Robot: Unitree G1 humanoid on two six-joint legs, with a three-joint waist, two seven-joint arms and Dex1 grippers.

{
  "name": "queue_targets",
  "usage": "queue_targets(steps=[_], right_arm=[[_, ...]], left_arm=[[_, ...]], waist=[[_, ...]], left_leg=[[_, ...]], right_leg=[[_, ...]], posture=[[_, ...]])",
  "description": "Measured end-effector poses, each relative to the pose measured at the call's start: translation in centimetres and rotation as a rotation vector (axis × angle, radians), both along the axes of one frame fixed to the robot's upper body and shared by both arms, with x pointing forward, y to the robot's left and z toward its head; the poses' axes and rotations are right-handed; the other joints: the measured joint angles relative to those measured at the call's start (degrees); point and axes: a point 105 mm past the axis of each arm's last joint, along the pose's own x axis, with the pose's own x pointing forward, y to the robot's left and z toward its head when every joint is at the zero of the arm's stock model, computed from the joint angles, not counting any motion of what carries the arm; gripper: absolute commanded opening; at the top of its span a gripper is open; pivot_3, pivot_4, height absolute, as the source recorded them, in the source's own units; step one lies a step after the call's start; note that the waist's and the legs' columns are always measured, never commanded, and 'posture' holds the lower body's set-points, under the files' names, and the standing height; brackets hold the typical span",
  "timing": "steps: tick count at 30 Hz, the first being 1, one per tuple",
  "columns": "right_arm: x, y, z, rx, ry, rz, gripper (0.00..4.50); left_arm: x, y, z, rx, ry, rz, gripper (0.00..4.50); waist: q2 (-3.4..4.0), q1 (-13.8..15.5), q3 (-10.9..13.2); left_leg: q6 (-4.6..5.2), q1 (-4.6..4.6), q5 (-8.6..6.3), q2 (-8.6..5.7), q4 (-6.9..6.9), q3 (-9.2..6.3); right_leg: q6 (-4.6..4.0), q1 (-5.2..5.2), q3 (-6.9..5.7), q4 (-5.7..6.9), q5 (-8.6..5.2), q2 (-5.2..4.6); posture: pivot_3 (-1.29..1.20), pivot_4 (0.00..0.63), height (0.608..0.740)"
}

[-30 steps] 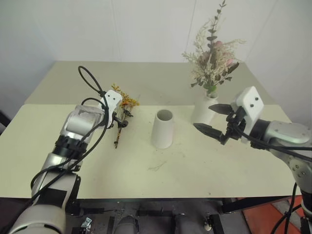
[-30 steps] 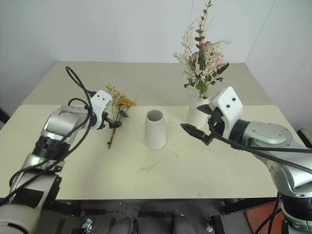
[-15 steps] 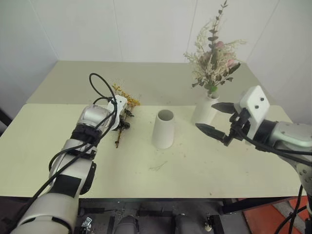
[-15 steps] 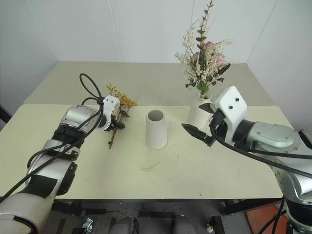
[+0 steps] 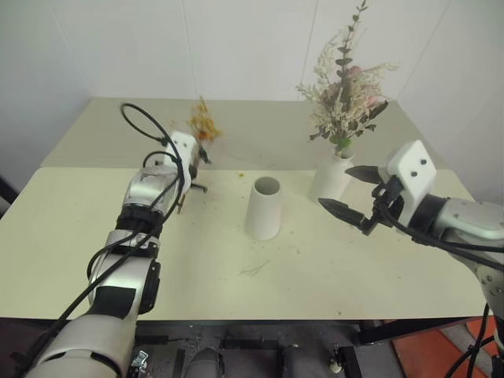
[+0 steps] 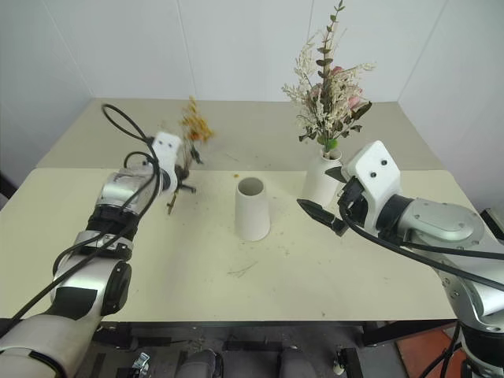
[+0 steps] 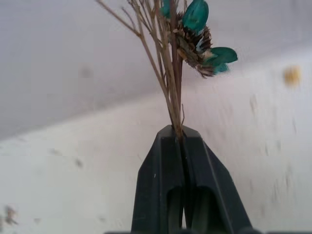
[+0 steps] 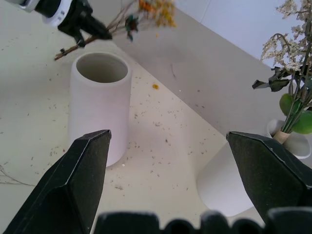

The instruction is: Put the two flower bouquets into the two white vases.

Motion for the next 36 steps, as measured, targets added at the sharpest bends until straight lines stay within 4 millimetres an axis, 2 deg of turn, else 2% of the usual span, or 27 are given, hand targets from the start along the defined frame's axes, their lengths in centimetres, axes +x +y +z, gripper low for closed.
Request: queue_targets(steps=[2,4,5,7,9,11,13,16,20,24,27,36], right_arm=[[-0.1,-0.2,-0.2,0.0,-0.003,-0.005,4.5],[-0.3,-0.5,-0.2,0.012,-0.01,-0.001,4.5],[-0.5,-0.6,-0.2,0.019,-0.009,0.006,4.5],[-1.4,-0.9,-0.3,0.039,0.008,0.029,4.5],[-2.2,-1.3,-0.3,0.064,0.027,0.053,4.5],[-3.0,-1.9,-0.4,0.065,0.047,0.064,4.5],[-3.5,-2.5,-0.5,0.052,0.066,0.064,4.5],[-4.1,-3.5,-0.9,0.031,0.09,0.041,4.5],[-4.4,-3.9,-1.2,0.027,0.096,0.028,4.5],[-4.3,-4.2,-1.5,0.022,0.1,-0.001,4.5],[-4.4,-4.5,-1.7,0.016,0.098,-0.019,4.5],[-4.6,-5.2,-2.0,0.013,0.088,-0.064,4.5]], left_arm=[[0.2,1.0,3.4,-0.168,-0.141,0.064,0.04],[-0.3,0.5,6.7,-0.332,-0.281,-0.002,0.04],[-0.9,0.0,8.1,-0.395,-0.347,-0.066,0.04],[-3.4,-1.7,10.9,-0.471,-0.518,-0.299,0.04],[-6.5,-3.3,12.1,-0.518,-0.64,-0.543,0.04],[-9.4,-4.6,12.2,-0.569,-0.726,-0.769,0.04],[-11.4,-5.1,12.6,-0.628,-0.78,-0.931,0.04],[-12.6,-5.1,13.2,-0.693,-0.825,-1.059,0.04],[-12.2,-5.0,12.9,-0.808,-0.828,-1.142,0.04],[-11.1,-5.7,11.2,-0.926,-0.78,-1.206,0.04],[-10.1,-6.5,10.1,-0.933,-0.73,-1.208,0.04],[-8.9,-8.7,8.3,-1.002,-0.69,-1.264,0.04]], waist=[[0.0,0.1,0.0],[0.0,0.2,0.0],[0.0,0.3,0.0],[0.01,0.3,0.0],[0.02,0.3,0.0],[0.02,0.3,0.0],[0.02,0.3,0.0],[0.0,0.2,0.0],[-0.01,-0.2,0.0],[-0.01,-0.2,0.0],[-0.01,-0.2,0.0],[-0.02,-0.2,0.0]], left_leg=[[0.0,-0.01,0.0,-0.01,0.0,0.0],[-0.01,0.0,0.0,-0.02,0.0,0.0],[-0.01,-0.03,0.0,-0.02,0.0,0.0],[-0.02,0.0,0.01,-0.01,-0.02,0.02],[-0.03,0.03,0.01,-0.01,-0.01,0.03],[-0.03,0.08,0.02,-0.01,0.03,0.03],[-0.03,0.14,0.02,-0.01,0.06,0.03],[-0.03,0.41,0.02,-0.02,0.07,0.02],[-0.03,0.56,0.02,-0.02,0.09,0.01],[-0.02,0.5,0.02,-0.02,0.07,0.0],[-0.02,0.44,0.01,-0.02,0.07,-0.02],[-0.01,0.34,0.01,-0.03,0.07,-0.02]], right_leg=[[0.02,0.0,0.0,-0.02,0.01,-0.02],[0.03,0.04,-0.01,-0.04,0.01,-0.03],[0.03,0.04,-0.02,-0.03,0.02,-0.03],[0.04,0.09,0.0,0.06,0.02,-0.03],[0.04,0.13,0.0,0.05,0.02,-0.03],[0.04,0.16,0.0,-0.12,0.02,-0.03],[0.03,0.19,0.0,-0.04,0.02,-0.01],[0.03,0.43,0.02,0.03,0.02,0.03],[0.04,0.62,0.04,0.0,0.02,0.04],[0.04,0.62,0.02,-0.11,0.02,0.05],[0.05,0.6,0.01,-0.18,0.02,0.05],[0.06,0.52,0.0,-0.23,0.01,0.04]], posture=[[0.0,0.15,0.74],[0.0,0.15,0.74],[0.0,0.15,0.74],[0.0,0.15,0.74],[0.0,0.15,0.74],[0.0,0.15,0.74],[0.0,0.15,0.74],[0.0,0.15,0.74],[0.0,0.15,0.74],[0.0,0.15,0.74],[0.0,0.15,0.74],[0.0,0.15,0.74]])
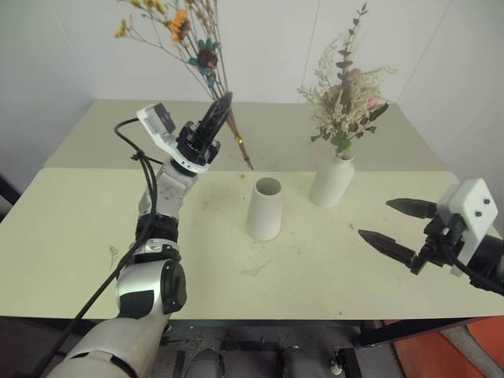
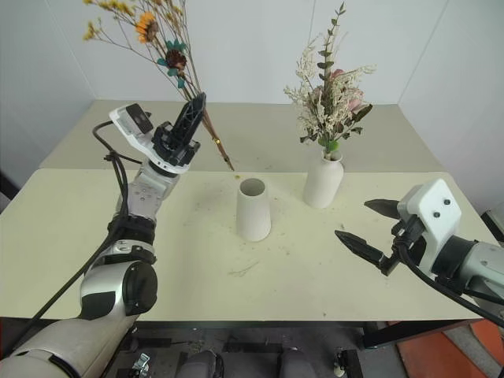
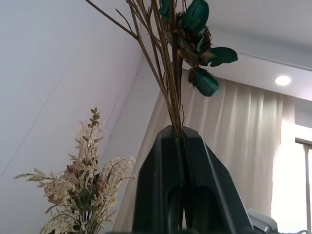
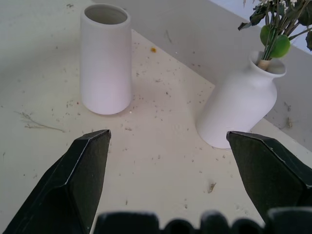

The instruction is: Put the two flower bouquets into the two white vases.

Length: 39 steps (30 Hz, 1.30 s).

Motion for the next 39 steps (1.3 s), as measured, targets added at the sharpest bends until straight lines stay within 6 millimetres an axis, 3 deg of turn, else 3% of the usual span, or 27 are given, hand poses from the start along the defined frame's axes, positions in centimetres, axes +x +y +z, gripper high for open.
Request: queue_targets(steps=[10,31,32,34,39], right_arm=[[0.3,-0.4,0.2,-0.011,-0.031,-0.037,4.5],[0.5,-1.1,-0.3,0.006,-0.053,-0.1,4.5],[0.5,-1.1,-0.4,0.006,-0.053,-0.101,4.5],[0.6,-1.1,-0.4,0.003,-0.053,-0.103,4.5],[0.8,-1.2,-0.6,-0.004,-0.056,-0.109,4.5]], left_arm=[[0.8,-1.8,-2.1,0.02,0.06,-0.012,0.04],[-0.1,-5.3,-5.0,0.324,-0.068,-0.005,0.04],[-0.1,-5.3,-5.0,0.329,-0.071,-0.004,0.37],[-0.1,-5.4,-5.2,0.343,-0.073,-0.003,0.64],[-0.2,-5.3,-6.3,0.39,-0.073,-0.003,2.15]], waist=[[0.0,0.0,0.0],[0.0,0.0,0.0],[0.0,0.0,0.0],[0.0,0.0,0.0],[0.0,0.0,0.0]], left_leg=[[0.0,-0.16,0.0,-0.01,0.0,0.0],[0.0,-0.18,0.0,-0.01,0.0,0.0],[0.0,-0.18,0.0,-0.01,-0.01,0.0],[0.0,-0.18,0.0,-0.01,-0.01,0.0],[0.0,-0.17,0.0,-0.01,-0.01,0.0]], right_leg=[[0.0,-0.21,0.02,0.04,0.0,0.0],[0.0,-0.23,0.03,0.05,0.0,0.0],[0.0,-0.23,0.03,0.04,0.0,0.0],[0.0,-0.23,0.03,0.04,0.0,0.0],[0.0,-0.23,0.03,0.05,0.0,0.0]], posture=[[0.0,0.15,0.74],[0.0,0.15,0.74],[0.0,0.15,0.74],[0.0,0.15,0.74],[0.0,0.15,0.74]])
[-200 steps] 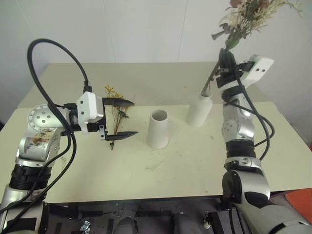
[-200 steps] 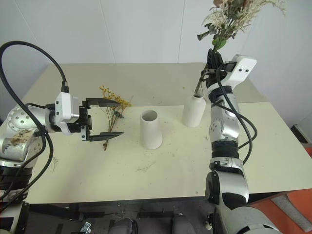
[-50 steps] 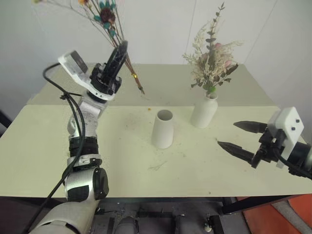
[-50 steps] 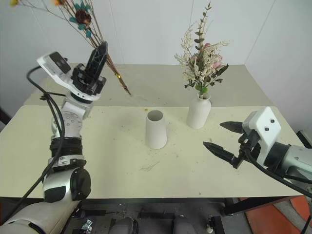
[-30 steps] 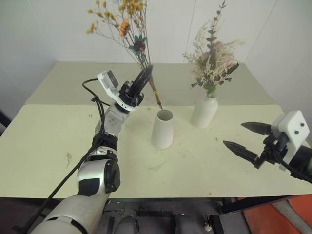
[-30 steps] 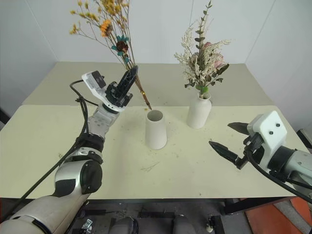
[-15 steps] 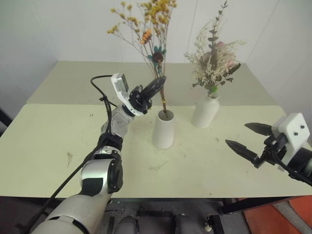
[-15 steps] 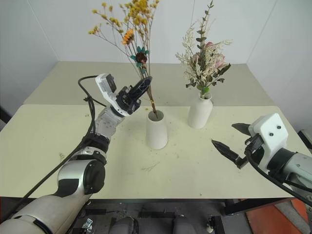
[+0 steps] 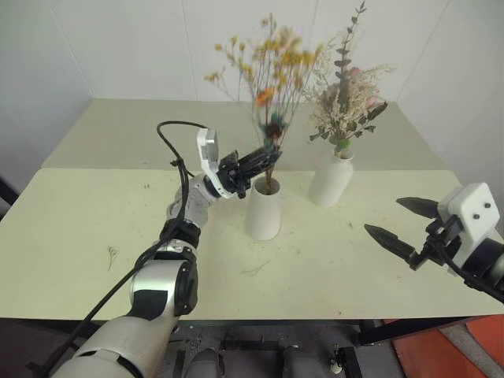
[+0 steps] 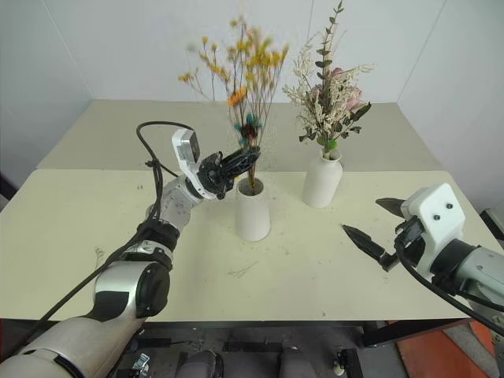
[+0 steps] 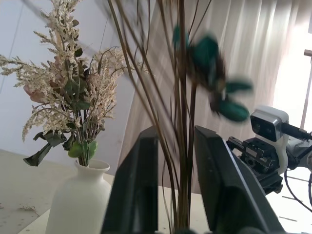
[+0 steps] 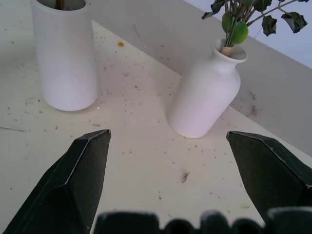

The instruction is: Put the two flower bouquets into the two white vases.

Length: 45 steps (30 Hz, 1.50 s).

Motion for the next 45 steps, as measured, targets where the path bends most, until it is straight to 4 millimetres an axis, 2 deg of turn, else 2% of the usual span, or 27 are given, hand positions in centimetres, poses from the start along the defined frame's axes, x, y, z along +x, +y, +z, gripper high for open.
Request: queue_targets(steps=[6,9,15,22,24,28,31,36,40,42,45], right_arm=[[0.1,0.1,-0.4,0.0,0.01,0.002,4.5],[0.2,0.1,-0.5,0.002,0.011,0.001,4.5],[0.5,-0.1,-1.0,-0.003,0.017,-0.007,4.5],[0.8,-0.6,-1.3,0.001,0.028,-0.011,4.5],[0.8,-1.0,-1.5,-0.001,0.035,-0.018,4.5],[0.6,-2.5,-0.9,-0.02,0.031,-0.038,4.5],[0.6,-3.9,0.1,-0.025,-0.003,-0.056,4.5],[0.3,-5.5,1.7,-0.044,-0.04,-0.054,4.5],[0.8,-6.2,4.3,0.016,-0.14,-0.083,4.5],[1.0,-5.7,5.9,0.07,-0.195,-0.08,4.5],[1.0,-5.1,5.7,0.099,-0.189,-0.068,4.5]], left_arm=[[-0.3,0.8,-2.1,0.128,-0.028,0.056,3.98],[-0.6,1.7,-3.1,0.177,-0.05,0.104,3.98],[-2.0,5.1,-3.3,0.329,-0.129,0.175,3.98],[-3.8,11.3,-5.2,0.513,-0.103,0.376,3.98],[-4.1,13.3,-4.6,0.527,-0.105,0.452,3.98],[-5.3,16.7,-2.0,0.578,-0.139,0.567,3.98],[-6.1,18.3,0.3,0.616,-0.195,0.621,3.98],[-7.4,19.6,3.7,0.649,-0.303,0.673,3.98],[-7.7,20.0,5.6,0.634,-0.357,0.694,3.98],[-7.4,20.0,5.8,0.603,-0.371,0.706,3.98],[-6.8,19.4,4.9,0.583,-0.322,0.689,3.98]], waist=[[0.0,0.0,0.0],[0.0,0.0,0.0],[0.03,-0.1,0.0],[0.06,-0.1,0.0],[0.06,0.1,0.0],[0.06,0.2,0.0],[0.06,0.2,0.0],[0.06,0.0,0.0],[0.07,0.0,0.0],[0.07,0.0,0.0],[0.05,0.1,0.0]], left_leg=[[0.0,0.01,0.0,0.0,0.0,0.0],[0.0,0.0,0.0,0.02,0.0,0.0],[0.0,0.06,0.0,0.02,0.0,0.01],[0.0,0.06,0.0,0.06,-0.02,0.03],[0.0,0.05,0.0,0.06,-0.02,0.02],[-0.01,0.07,0.0,0.07,-0.02,0.04],[-0.01,0.1,0.0,0.08,-0.04,0.04],[-0.01,0.11,0.0,0.08,-0.05,0.07],[-0.01,0.17,0.0,0.08,-0.03,0.1],[-0.01,0.24,0.0,0.08,-0.05,0.1],[-0.01,0.15,0.0,0.09,-0.07,0.09]], right_leg=[[0.0,0.0,0.01,0.01,0.0,0.0],[0.0,-0.02,0.02,0.03,0.0,0.0],[0.0,-0.02,0.04,0.11,0.0,0.0],[-0.01,-0.05,0.05,0.11,0.0,0.0],[-0.01,-0.05,0.02,0.12,0.0,-0.01],[-0.01,-0.04,0.01,0.11,0.0,-0.02],[-0.01,-0.02,-0.01,0.1,-0.01,-0.02],[-0.02,-0.03,0.01,0.11,-0.01,-0.01],[-0.03,-0.01,0.03,0.17,0.0,-0.01],[-0.04,0.03,0.04,0.2,-0.01,0.0],[-0.04,-0.01,0.03,0.19,-0.02,0.01]], posture=[[0.0,0.15,0.74],[0.0,0.15,0.74],[0.0,0.15,0.74],[0.0,0.15,0.74],[0.0,0.15,0.74],[0.0,0.15,0.74],[0.0,0.15,0.74],[0.0,0.15,0.74],[0.0,0.15,0.74],[0.0,0.15,0.74],[0.0,0.15,0.74]])
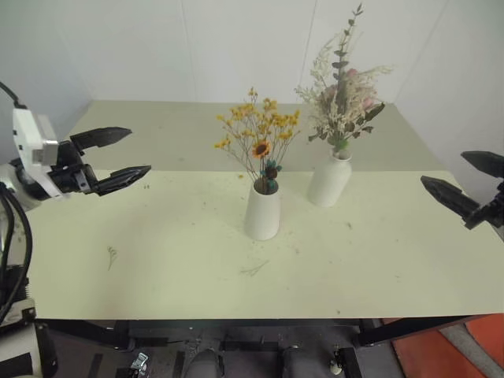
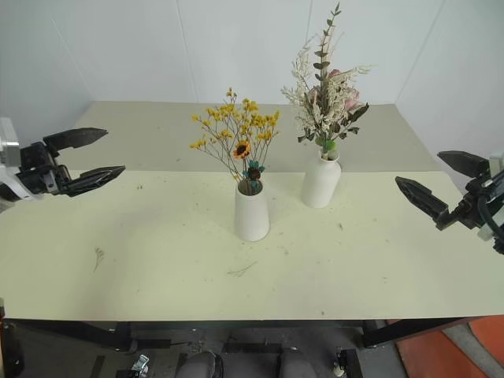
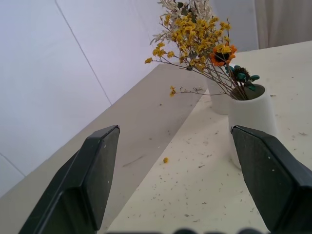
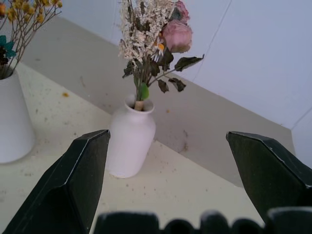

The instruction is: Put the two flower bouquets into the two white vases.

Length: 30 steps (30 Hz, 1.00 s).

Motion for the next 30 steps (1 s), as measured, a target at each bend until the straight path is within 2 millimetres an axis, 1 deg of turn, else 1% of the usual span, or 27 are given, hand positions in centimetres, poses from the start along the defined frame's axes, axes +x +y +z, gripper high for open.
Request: queue_targets(steps=[2,7,9,10,11,14,17,22,25,28,30], right_arm=[[0.1,0.5,-0.5,0.015,0.027,0.018,4.5],[0.7,0.9,0.9,0.127,0.002,0.021,4.5],[1.1,0.7,0.9,0.168,-0.008,-0.009,4.5],[1.2,0.6,0.6,0.176,0.006,-0.027,4.5],[1.2,0.3,-0.3,0.175,0.039,-0.045,4.5],[1.0,0.1,-2.0,0.167,0.11,-0.067,4.5],[0.3,0.8,-3.1,0.139,0.152,-0.025,4.5],[-0.7,1.3,-4.5,0.095,0.237,0.075,4.5],[-1.1,1.3,-4.4,0.043,0.291,0.137,4.5],[-1.4,1.3,-3.9,0.023,0.285,0.18,4.5],[-1.2,1.2,-3.7,0.026,0.274,0.18,4.5]], left_arm=[[0.2,-0.3,-0.5,-0.027,0.056,-0.007,3.98],[0.2,-0.7,-0.5,-0.062,0.079,-0.021,3.98],[0.4,-0.8,-0.7,-0.056,0.081,-0.012,3.98],[0.5,-1.0,-0.7,-0.048,0.08,-0.016,3.98],[0.6,-1.4,-0.6,-0.026,0.069,-0.021,3.98],[1.1,-1.8,0.2,0.009,0.03,-0.027,3.98],[1.0,-2.0,0.6,0.028,0.013,-0.045,3.98],[0.8,-2.2,0.0,0.027,0.04,-0.023,3.98],[1.3,-1.9,-0.5,0.016,0.05,0.064,3.98],[1.0,-1.7,-0.8,0.005,0.033,0.127,3.98],[0.8,-1.8,-0.8,0.011,0.018,0.132,3.98]], waist=[[0.0,0.0,0.0],[0.0,-0.2,0.0],[-0.01,-0.2,0.0],[-0.01,-0.2,0.0],[-0.02,0.1,0.0],[-0.03,0.5,0.0],[-0.02,0.3,0.0],[-0.02,-0.2,0.0],[-0.03,-0.3,0.0],[-0.06,-0.3,0.0],[-0.06,-0.2,0.0]], left_leg=[[0.0,-0.12,0.0,0.0,0.04,0.0],[0.0,-0.02,0.0,0.01,0.01,0.01],[0.0,-0.02,0.0,0.01,0.01,0.0],[0.0,-0.04,0.0,0.01,0.01,0.01],[0.0,-0.08,0.0,0.01,0.01,-0.01],[0.0,-0.13,0.0,-0.02,0.02,0.01],[0.0,-0.1,0.0,-0.01,0.0,0.0],[0.0,-0.05,0.0,0.0,0.01,0.01],[0.0,-0.02,0.0,0.02,0.01,0.01],[0.0,-0.03,0.0,0.03,0.0,0.01],[0.0,-0.04,0.0,0.02,0.02,0.02]], right_leg=[[0.01,-0.09,0.0,-0.01,0.01,-0.01],[-0.01,-0.08,0.01,0.03,0.01,0.0],[-0.01,-0.06,0.01,0.03,0.01,0.01],[-0.01,-0.07,0.03,0.03,0.01,0.01],[-0.01,-0.08,-0.02,0.0,0.01,0.01],[0.0,-0.09,-0.02,-0.05,0.01,-0.02],[0.0,-0.08,0.0,-0.06,0.0,-0.01],[0.0,-0.06,0.04,-0.02,0.0,-0.01],[0.0,-0.04,0.03,0.0,0.01,0.01],[0.0,-0.04,0.03,-0.03,0.0,0.01],[0.0,-0.04,0.03,-0.01,0.01,0.0]], posture=[[0.0,0.15,0.74],[0.0,0.15,0.74],[0.0,0.15,0.74],[0.0,0.15,0.74],[0.0,0.15,0.74],[0.0,0.15,0.74],[0.0,0.15,0.74],[0.0,0.15,0.74],[0.0,0.15,0.74],[0.0,0.15,0.74],[0.0,0.15,0.74]])
